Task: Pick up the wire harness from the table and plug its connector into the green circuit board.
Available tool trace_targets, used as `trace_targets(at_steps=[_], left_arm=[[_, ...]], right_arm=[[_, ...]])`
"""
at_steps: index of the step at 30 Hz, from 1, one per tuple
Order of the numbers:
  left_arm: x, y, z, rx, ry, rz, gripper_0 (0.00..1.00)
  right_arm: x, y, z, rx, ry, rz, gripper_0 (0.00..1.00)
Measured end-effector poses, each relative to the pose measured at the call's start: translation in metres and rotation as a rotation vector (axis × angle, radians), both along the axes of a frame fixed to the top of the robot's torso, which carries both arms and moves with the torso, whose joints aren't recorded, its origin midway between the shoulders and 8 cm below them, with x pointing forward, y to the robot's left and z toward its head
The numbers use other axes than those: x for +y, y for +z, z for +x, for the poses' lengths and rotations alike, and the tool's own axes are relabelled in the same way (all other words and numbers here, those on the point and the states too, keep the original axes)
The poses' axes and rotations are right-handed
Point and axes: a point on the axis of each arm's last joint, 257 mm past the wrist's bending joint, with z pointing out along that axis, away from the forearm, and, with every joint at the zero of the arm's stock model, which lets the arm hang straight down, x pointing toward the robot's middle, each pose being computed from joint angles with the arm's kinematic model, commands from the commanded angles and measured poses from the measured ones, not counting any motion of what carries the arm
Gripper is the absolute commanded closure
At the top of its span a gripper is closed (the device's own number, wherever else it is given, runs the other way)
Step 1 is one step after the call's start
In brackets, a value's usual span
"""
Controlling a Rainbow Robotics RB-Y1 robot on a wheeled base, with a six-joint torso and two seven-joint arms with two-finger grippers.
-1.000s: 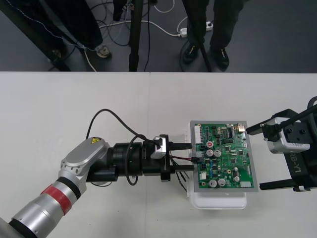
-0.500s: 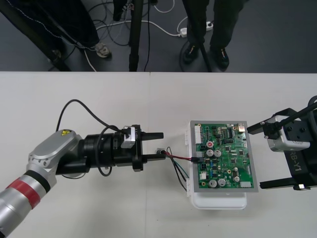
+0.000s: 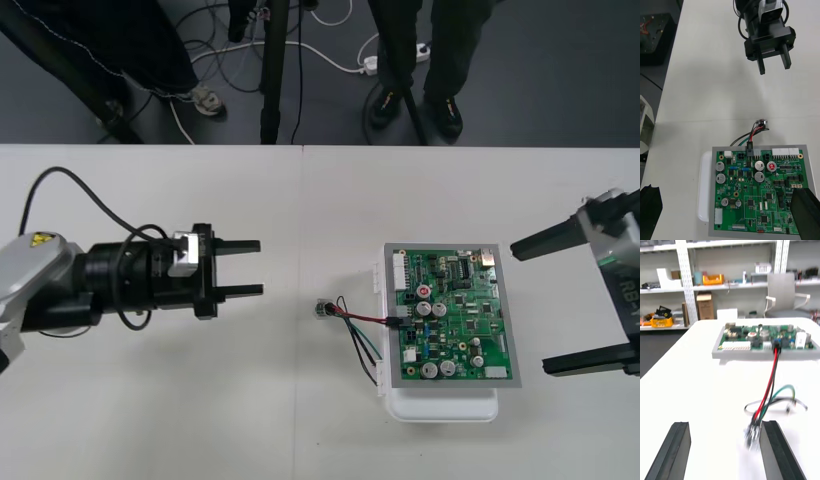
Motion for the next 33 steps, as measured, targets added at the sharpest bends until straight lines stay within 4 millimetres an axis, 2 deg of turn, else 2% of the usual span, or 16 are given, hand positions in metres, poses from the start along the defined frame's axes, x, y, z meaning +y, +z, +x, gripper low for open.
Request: trace_targets(at_steps=[4,9,17,20,28,33], left_arm=[[0.023,0.013,0.002,-0.048,0.001,0.058,0.46],[0.039,0.041,-0.004,-0.084,-0.021,0.111,0.46],[0.052,0.083,-0.018,0.059,-0.02,0.156,0.46],[0.055,0.098,-0.026,0.058,-0.031,0.19,0.46],[0.055,0.133,-0.041,-0.026,-0.065,0.243,0.46],[0.05,0.148,-0.048,0.066,-0.052,0.229,0.46]], right_arm=[[-0.002,0.021,0.0,-0.002,-0.004,0.059,0.0],[-0.008,0.042,-0.001,0.023,-0.017,0.139,0.0],[-0.02,0.054,-0.001,0.084,-0.055,0.225,0.0],[-0.025,0.06,0.002,0.103,-0.067,0.259,0.0],[-0.029,0.056,0.005,0.127,-0.087,0.288,0.0],[-0.026,0.045,0.013,0.091,-0.101,0.294,0.0]])
